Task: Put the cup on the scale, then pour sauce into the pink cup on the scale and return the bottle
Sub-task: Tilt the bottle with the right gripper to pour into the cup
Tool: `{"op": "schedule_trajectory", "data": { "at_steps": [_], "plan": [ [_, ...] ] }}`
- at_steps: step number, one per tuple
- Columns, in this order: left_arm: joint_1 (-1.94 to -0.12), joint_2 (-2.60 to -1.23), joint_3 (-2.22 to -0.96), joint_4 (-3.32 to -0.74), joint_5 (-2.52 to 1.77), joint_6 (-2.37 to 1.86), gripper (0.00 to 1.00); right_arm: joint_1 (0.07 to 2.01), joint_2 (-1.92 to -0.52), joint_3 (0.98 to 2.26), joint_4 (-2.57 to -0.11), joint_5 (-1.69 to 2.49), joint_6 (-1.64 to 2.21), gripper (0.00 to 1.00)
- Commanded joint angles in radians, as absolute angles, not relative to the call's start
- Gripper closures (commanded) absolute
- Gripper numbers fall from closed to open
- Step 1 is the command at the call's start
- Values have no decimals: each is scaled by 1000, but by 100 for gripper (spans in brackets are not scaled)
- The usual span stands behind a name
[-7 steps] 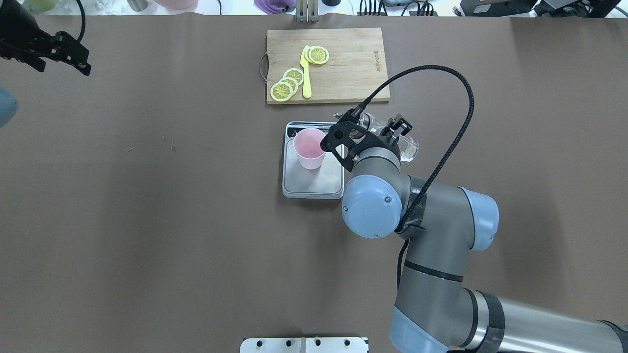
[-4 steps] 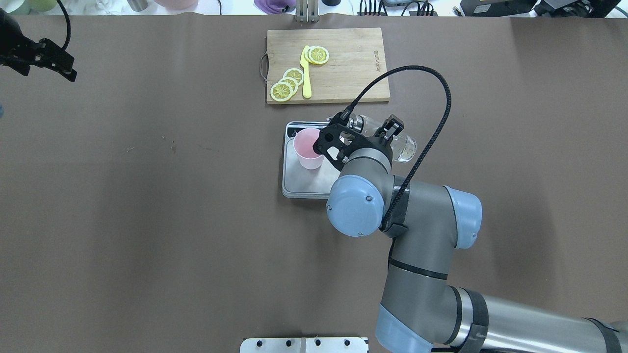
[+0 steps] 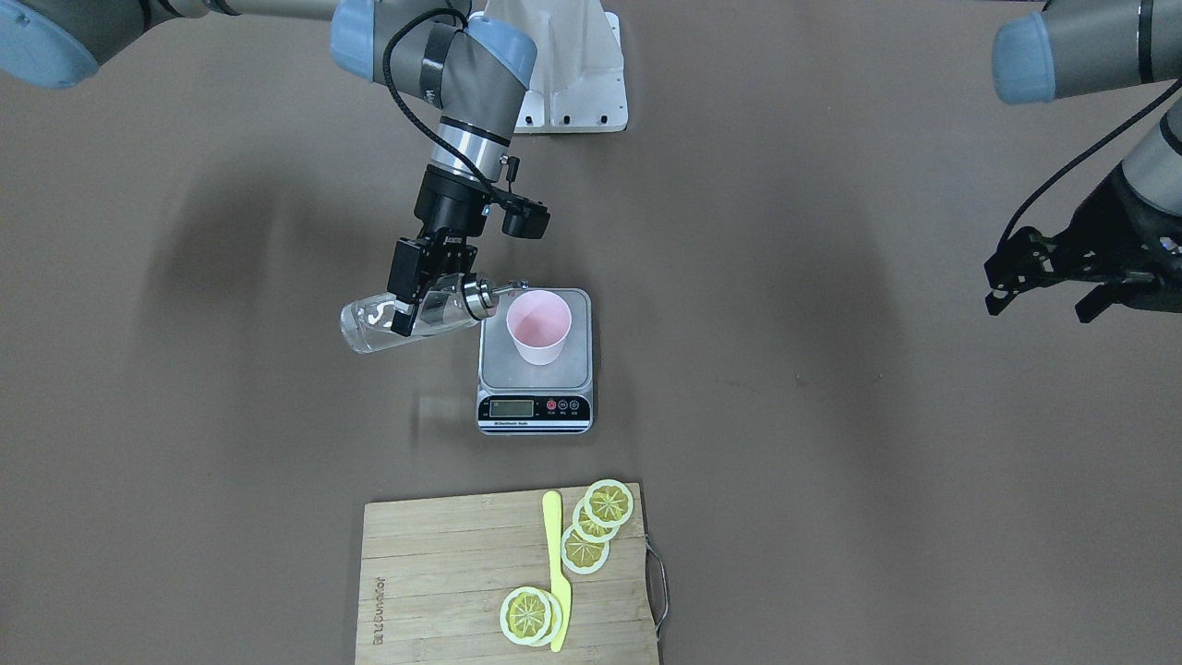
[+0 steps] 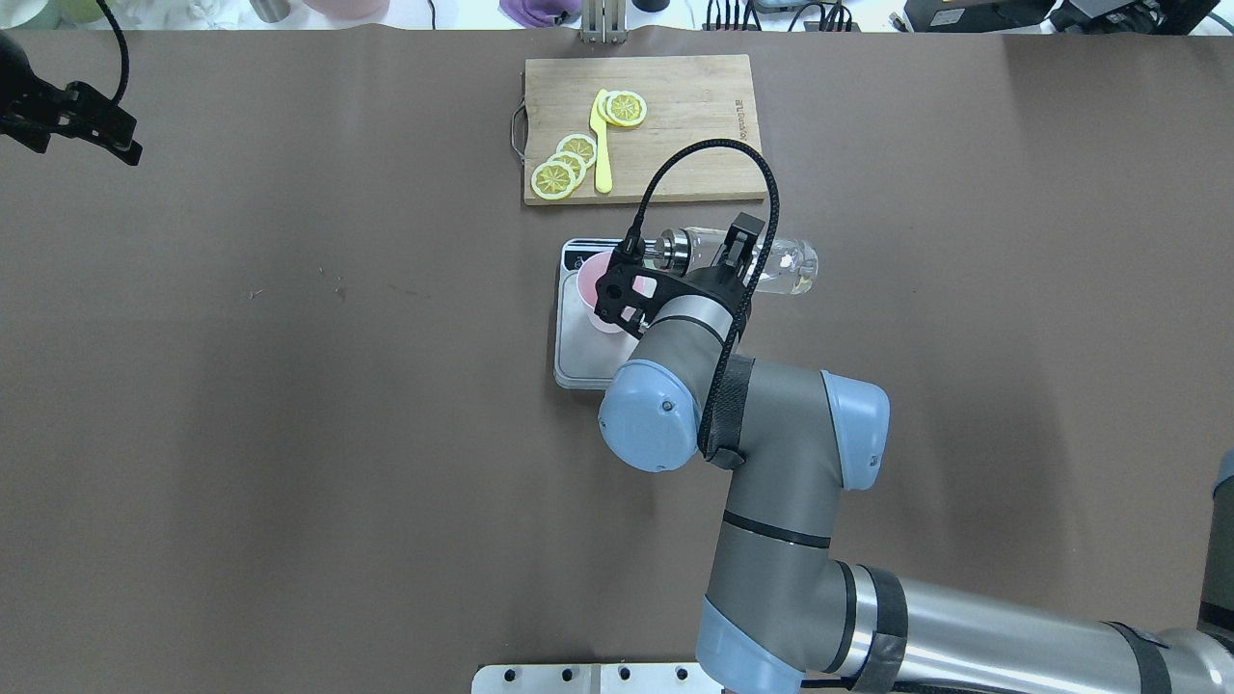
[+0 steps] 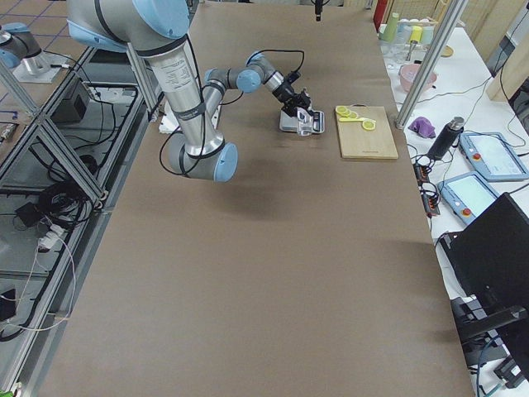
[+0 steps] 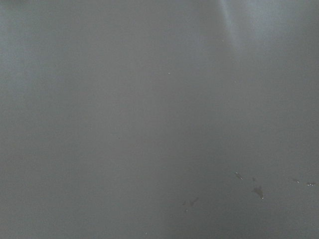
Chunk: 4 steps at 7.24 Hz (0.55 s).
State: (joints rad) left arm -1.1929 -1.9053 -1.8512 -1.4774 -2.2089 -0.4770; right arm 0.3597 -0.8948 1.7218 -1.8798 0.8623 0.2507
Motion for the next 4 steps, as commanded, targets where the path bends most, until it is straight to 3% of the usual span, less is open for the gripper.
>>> {"op": "schedule_trajectory", "data": {
  "at_steps": [1,4],
  "plan": [
    [-1193,-1905,-1852,-1477,-2209,-477,3,360,-885,1709,-1928,850,219,100],
    [-1193,-1905,-1853,-1477,-2209,-477,3,362,-847,1677,-1979,850,150,100]
  ]
}}
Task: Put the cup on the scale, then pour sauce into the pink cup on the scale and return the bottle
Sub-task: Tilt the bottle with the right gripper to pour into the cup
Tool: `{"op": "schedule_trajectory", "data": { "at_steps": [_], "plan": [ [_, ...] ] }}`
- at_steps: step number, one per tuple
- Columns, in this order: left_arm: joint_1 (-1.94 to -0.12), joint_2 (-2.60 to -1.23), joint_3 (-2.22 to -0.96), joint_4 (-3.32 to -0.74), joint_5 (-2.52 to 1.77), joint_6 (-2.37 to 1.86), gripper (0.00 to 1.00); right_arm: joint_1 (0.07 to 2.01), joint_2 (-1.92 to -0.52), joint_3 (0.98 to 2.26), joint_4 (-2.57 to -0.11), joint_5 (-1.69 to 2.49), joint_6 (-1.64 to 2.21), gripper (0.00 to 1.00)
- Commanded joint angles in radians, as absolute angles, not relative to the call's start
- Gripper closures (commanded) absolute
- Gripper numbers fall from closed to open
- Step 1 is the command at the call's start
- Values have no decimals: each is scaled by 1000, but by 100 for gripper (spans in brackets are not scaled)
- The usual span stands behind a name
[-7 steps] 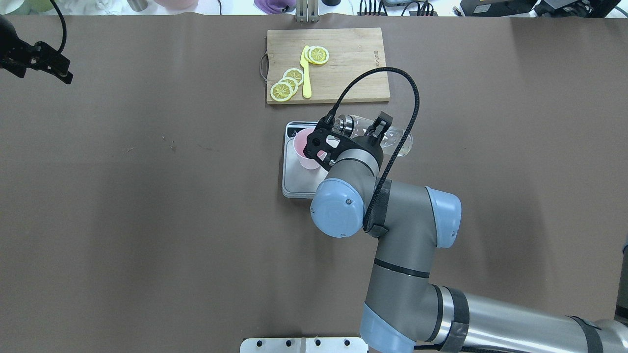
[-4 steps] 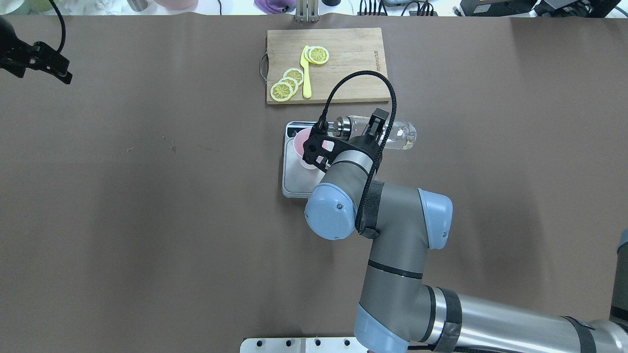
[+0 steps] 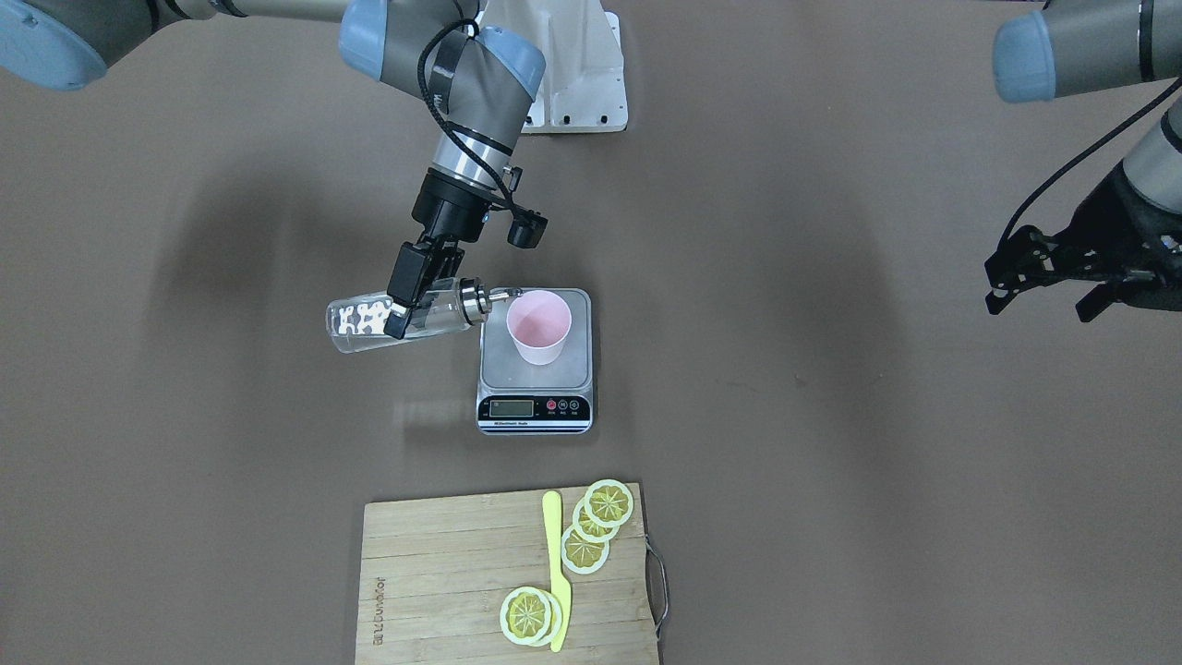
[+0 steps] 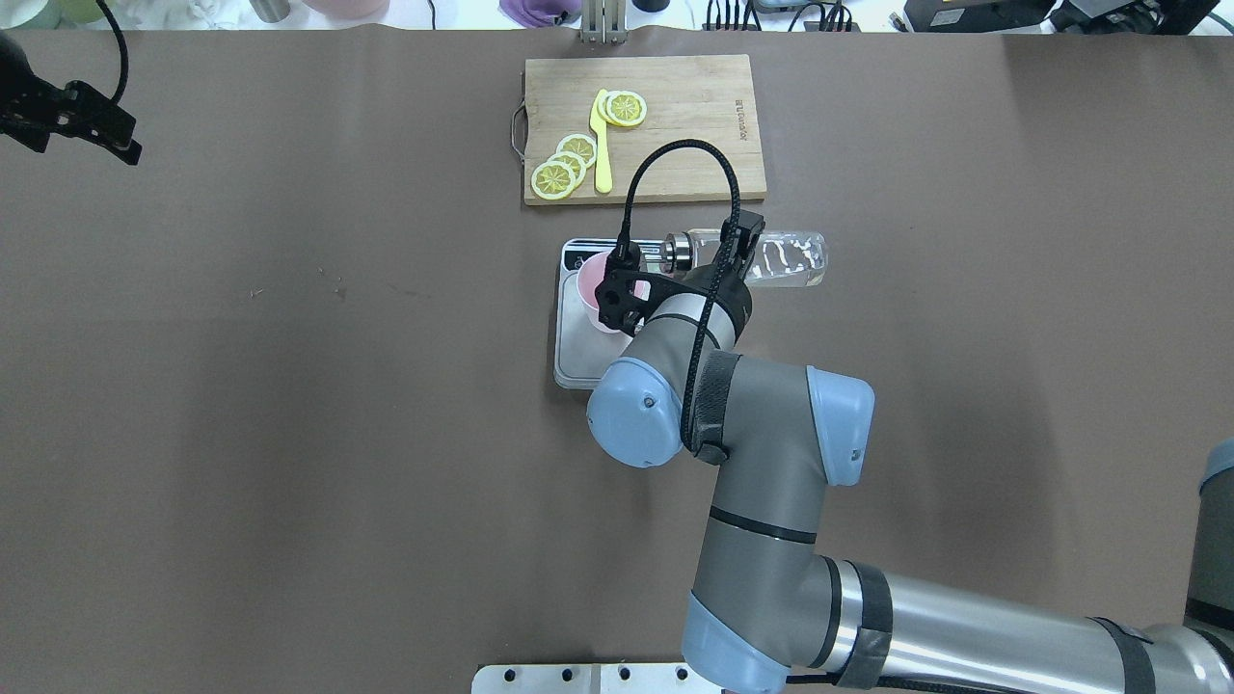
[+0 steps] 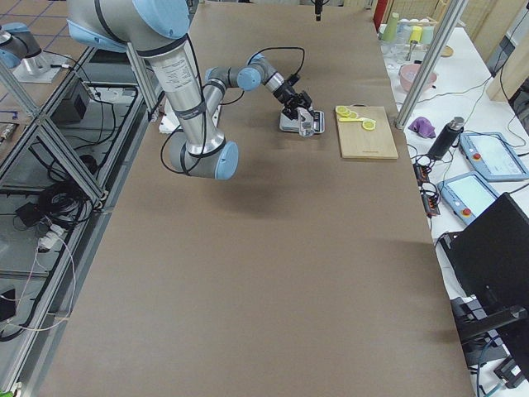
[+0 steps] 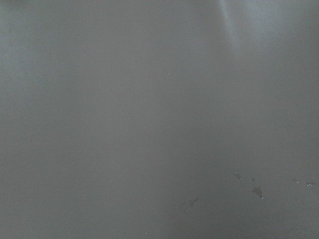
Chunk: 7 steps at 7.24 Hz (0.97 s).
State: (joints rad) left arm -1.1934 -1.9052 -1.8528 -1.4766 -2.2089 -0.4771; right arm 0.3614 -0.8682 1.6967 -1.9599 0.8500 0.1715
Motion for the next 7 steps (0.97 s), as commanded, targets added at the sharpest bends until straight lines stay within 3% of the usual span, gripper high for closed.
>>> {"op": "schedule_trajectory", "data": {
  "at_steps": [1,7],
  "plan": [
    [-1193,-1904,-1853,-1476,-2209,-477,3,364,-842,1654,-1979,847,149,100],
    [-1193,-1905,-1853,-1476,-2209,-480,3,374,-776,1591,-2089,790,23,100]
  ]
}}
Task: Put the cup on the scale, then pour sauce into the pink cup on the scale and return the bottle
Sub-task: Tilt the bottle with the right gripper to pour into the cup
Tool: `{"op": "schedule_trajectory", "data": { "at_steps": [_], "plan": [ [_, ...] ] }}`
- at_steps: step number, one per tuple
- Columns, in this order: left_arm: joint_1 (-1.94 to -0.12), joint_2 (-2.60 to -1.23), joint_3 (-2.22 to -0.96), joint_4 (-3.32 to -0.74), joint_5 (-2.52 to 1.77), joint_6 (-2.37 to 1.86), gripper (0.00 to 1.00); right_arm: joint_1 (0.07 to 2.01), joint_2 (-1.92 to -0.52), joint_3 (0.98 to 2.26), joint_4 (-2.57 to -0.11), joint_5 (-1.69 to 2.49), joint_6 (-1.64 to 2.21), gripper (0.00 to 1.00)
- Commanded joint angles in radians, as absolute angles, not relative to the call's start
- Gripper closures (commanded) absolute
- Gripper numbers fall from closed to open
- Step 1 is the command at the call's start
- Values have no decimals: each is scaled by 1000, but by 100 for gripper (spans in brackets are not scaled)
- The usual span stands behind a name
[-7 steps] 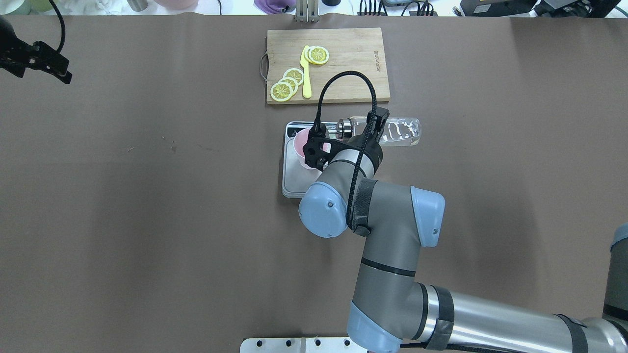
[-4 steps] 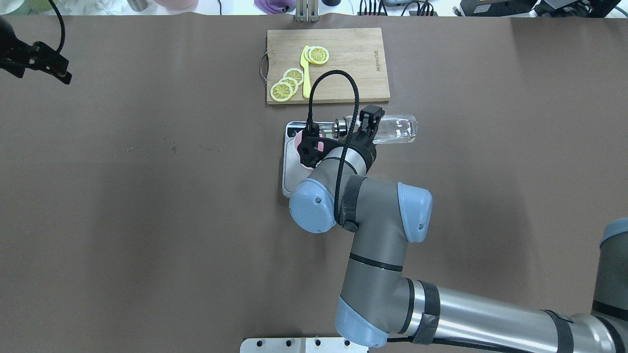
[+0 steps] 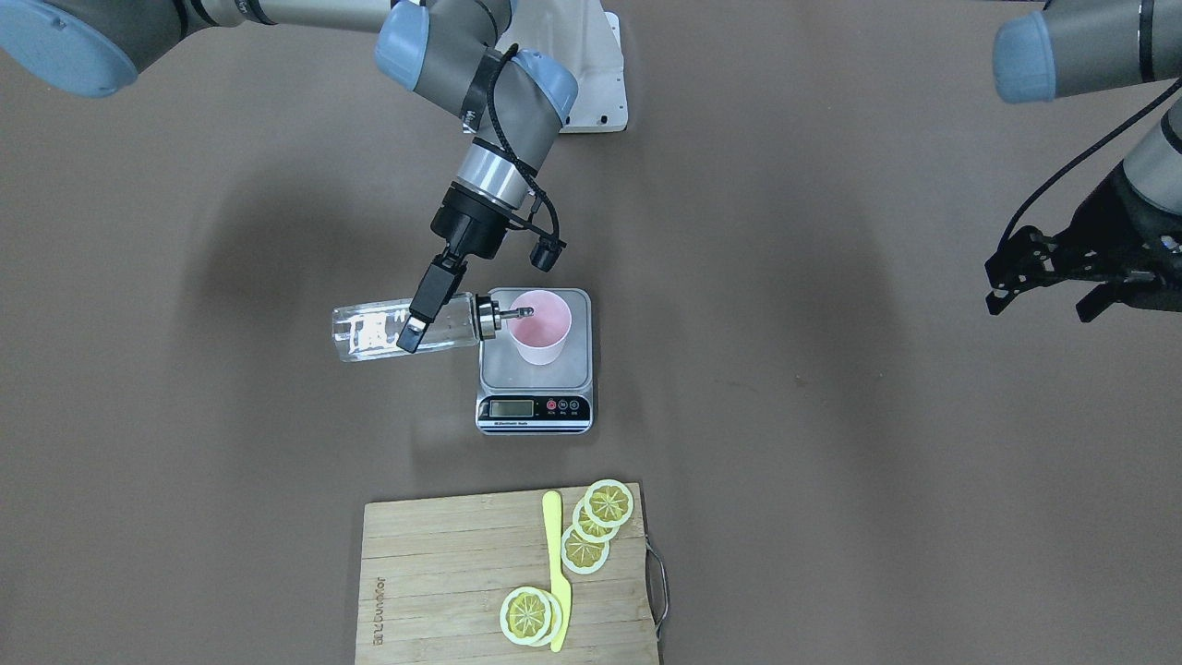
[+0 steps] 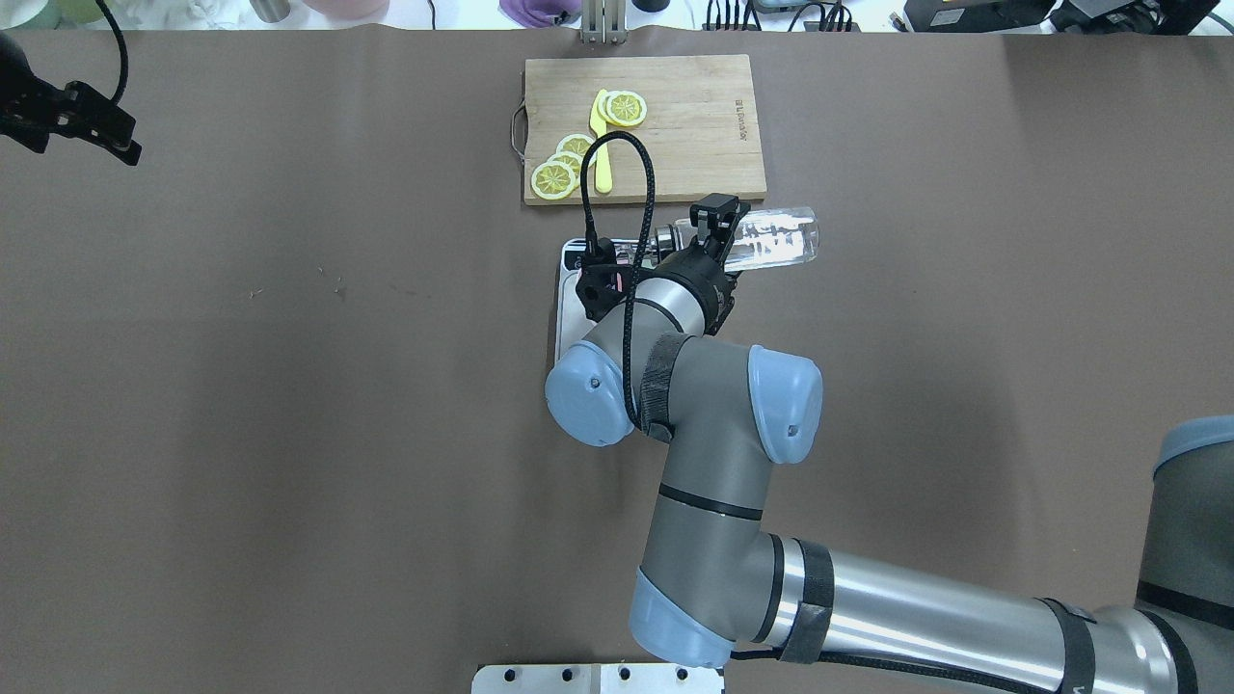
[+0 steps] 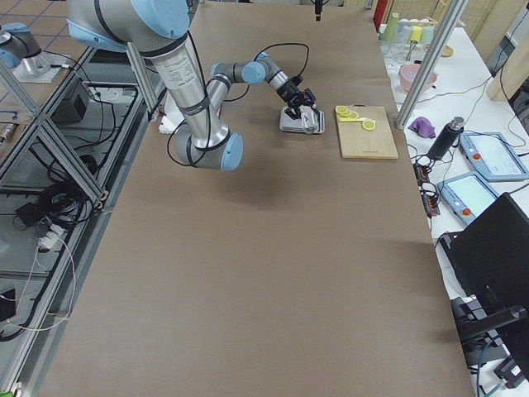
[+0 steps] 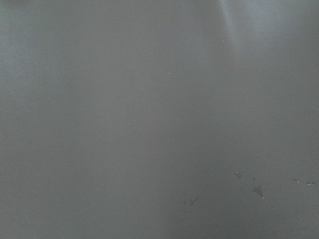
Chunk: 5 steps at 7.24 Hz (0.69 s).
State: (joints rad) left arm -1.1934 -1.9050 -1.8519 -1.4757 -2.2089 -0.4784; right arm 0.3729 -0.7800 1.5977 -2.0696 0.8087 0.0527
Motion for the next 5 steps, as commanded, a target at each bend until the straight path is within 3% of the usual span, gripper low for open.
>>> {"op": "schedule_trajectory", "data": {
  "at_steps": [1,5],
  "plan": [
    [-1193,-1905,-1852,-1476,-2209,-480,3,374,-775,1591,-2108,776,-1,100],
    [-1192,-1905,-1852,-1476,-2207,-483,3,374,-766,1585,-2102,770,-5,100]
  ]
}}
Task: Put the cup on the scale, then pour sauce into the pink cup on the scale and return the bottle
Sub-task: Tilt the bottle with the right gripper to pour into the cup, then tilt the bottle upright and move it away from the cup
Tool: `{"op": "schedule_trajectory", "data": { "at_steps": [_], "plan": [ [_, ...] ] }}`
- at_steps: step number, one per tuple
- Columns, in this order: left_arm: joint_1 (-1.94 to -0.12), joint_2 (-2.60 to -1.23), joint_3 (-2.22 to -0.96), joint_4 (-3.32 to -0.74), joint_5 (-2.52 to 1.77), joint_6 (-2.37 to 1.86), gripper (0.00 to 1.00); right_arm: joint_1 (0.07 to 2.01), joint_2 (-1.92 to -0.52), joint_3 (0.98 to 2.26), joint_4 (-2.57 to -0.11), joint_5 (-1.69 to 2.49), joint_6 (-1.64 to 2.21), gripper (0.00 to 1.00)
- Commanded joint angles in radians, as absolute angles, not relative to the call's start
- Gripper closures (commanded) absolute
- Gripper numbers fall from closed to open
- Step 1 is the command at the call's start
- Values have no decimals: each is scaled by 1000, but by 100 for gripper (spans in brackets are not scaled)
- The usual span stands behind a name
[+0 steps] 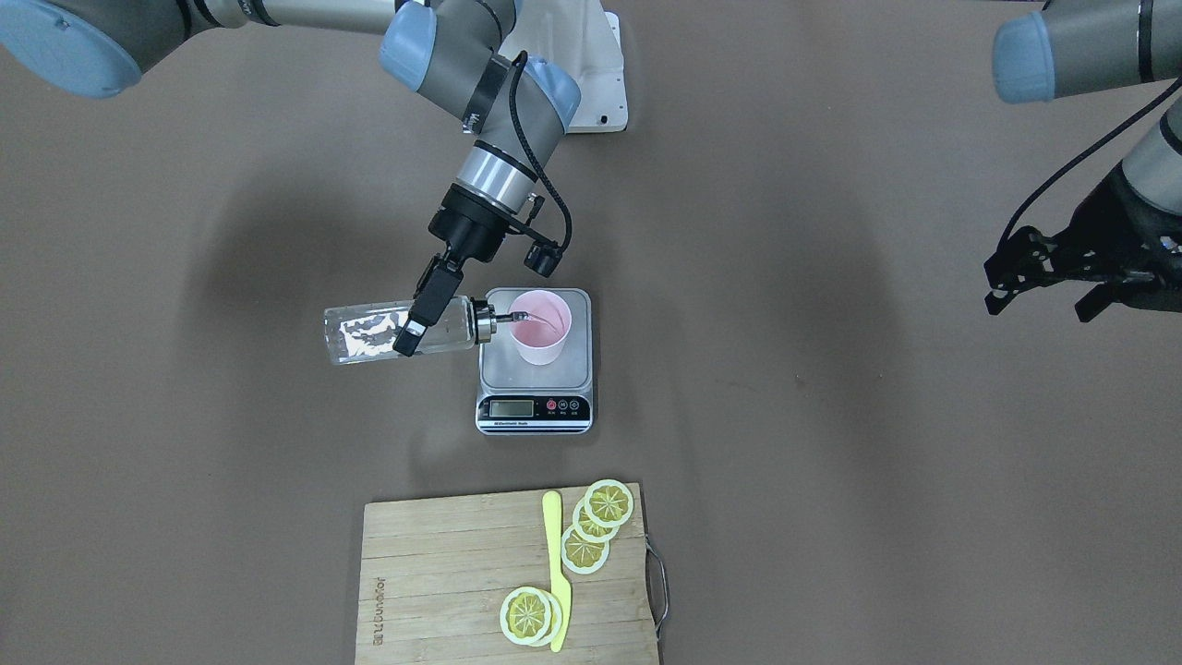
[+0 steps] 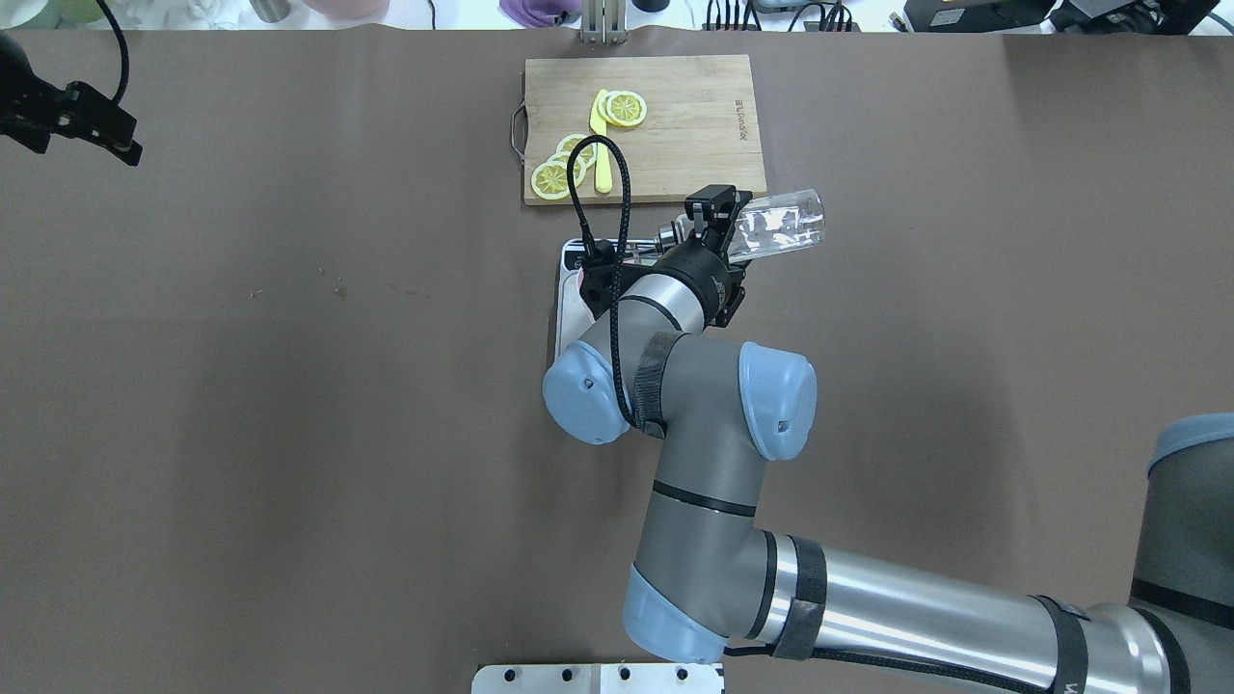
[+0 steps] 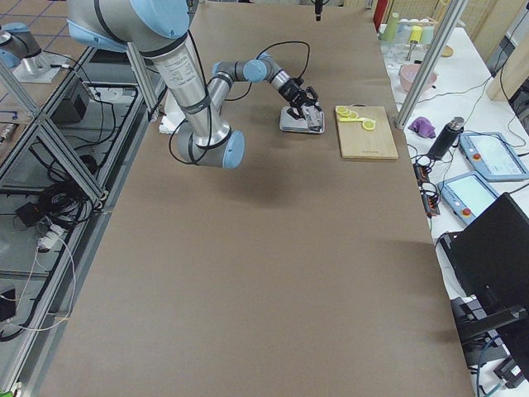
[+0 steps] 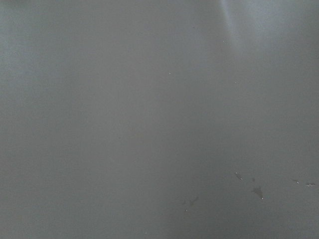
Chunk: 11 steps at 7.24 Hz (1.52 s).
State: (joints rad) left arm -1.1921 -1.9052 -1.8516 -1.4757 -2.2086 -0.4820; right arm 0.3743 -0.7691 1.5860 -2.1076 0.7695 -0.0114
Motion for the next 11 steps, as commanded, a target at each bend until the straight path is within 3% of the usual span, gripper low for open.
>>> {"op": "schedule_trajectory", "data": {
  "at_steps": [1,5,11],
  "plan": [
    [-1192,-1907,-1853,-1476,-2207,-483,3,377,-767,1603,-2083,776,21,100],
    [-1192,-1908,-1859,-1474,-2207,-486,3,382,-843,1627,-1892,828,186,100],
    [-1193,-1907,-1871,-1468,-2206,-491,3,498,-1043,1902,-1663,1162,382,100]
  ]
}}
